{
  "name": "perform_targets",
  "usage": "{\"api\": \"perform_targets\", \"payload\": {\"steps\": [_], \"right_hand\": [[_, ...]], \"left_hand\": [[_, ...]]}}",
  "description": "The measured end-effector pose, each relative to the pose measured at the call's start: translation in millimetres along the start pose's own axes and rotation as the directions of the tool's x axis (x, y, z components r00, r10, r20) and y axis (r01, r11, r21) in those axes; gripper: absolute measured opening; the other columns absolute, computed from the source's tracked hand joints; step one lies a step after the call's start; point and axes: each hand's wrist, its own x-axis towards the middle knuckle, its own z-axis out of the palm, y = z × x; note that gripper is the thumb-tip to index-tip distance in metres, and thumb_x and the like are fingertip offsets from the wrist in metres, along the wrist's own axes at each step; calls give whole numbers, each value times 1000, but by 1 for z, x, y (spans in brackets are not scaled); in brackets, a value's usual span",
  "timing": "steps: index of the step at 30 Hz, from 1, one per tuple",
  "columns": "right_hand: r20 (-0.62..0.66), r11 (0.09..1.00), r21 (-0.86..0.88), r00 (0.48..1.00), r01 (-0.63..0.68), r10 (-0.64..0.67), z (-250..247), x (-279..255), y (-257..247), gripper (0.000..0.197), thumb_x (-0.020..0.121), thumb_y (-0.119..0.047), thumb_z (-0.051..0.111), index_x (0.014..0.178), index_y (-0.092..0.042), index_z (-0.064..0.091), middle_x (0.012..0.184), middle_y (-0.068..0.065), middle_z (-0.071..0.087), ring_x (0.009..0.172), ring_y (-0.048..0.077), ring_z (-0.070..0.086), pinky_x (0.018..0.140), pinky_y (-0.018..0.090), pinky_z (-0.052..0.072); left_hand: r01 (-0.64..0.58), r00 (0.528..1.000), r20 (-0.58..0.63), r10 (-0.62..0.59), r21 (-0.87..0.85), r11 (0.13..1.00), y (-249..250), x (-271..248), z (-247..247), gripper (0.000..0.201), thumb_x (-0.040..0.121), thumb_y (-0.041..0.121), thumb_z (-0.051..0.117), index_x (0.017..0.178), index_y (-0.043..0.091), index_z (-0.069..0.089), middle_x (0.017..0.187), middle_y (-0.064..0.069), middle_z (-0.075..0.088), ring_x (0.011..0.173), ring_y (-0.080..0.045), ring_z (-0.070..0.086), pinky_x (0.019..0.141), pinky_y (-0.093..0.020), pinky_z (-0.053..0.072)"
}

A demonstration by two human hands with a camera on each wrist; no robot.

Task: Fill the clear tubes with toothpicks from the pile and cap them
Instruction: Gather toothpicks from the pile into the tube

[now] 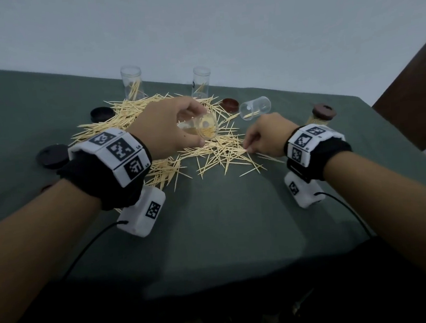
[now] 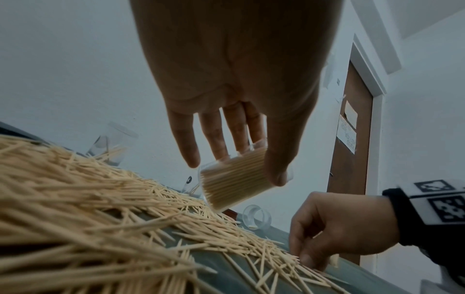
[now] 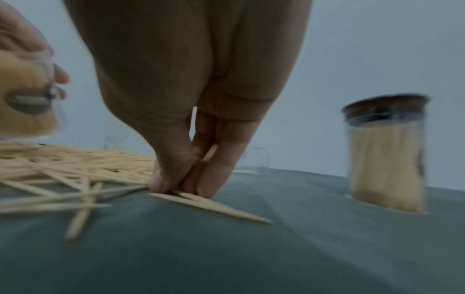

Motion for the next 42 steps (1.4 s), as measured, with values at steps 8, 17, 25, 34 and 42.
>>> {"api": "perform_targets", "payload": {"steps": [8,17,25,34,42], "right_hand": [[-137,990,99,987,101,-87,3,6,-26,6,83,-23,68,89,-21,66,88,-10,64,85,9,61,82,26,51],[220,986,-89,968,139,-117,6,-1,-25,125,53,-70,80,152,-39,11,159,-6,17,145,18,21,115,40,23],[139,980,-133,982,148,-130,10,28,-43,76,76,-65,66,142,-37,41,145,1,46,132,23,43,107,38,36],[58,981,-5,980,192,-191,4,25,-34,66,80,-47,74,139,-40,46,127,-6,57,118,16,54,100,31,41],[263,971,-239,964,20,45,-9,-9,-4,124,56,-59,85,152,-37,10,144,1,45,131,24,43,108,39,36]], "left_hand": [[23,1000,5,-23,-4,1000,-6,0,-6,56,70,32,85,120,28,62,115,12,65,110,-4,60,96,-20,44],[36,999,6,-35,-17,999,-8,5,-12,58,71,33,84,123,27,59,118,13,64,109,-3,59,89,-11,38],[74,997,-23,-75,-16,997,-16,6,-16,58,71,33,84,123,27,60,113,17,62,105,2,58,73,4,35],[68,998,-14,-68,-23,997,-19,10,-16,56,72,34,84,122,27,60,112,17,62,103,2,58,75,2,35],[67,998,7,-67,-51,996,-15,10,-15,55,69,37,85,118,30,61,108,21,63,105,3,60,85,-7,41]]}}
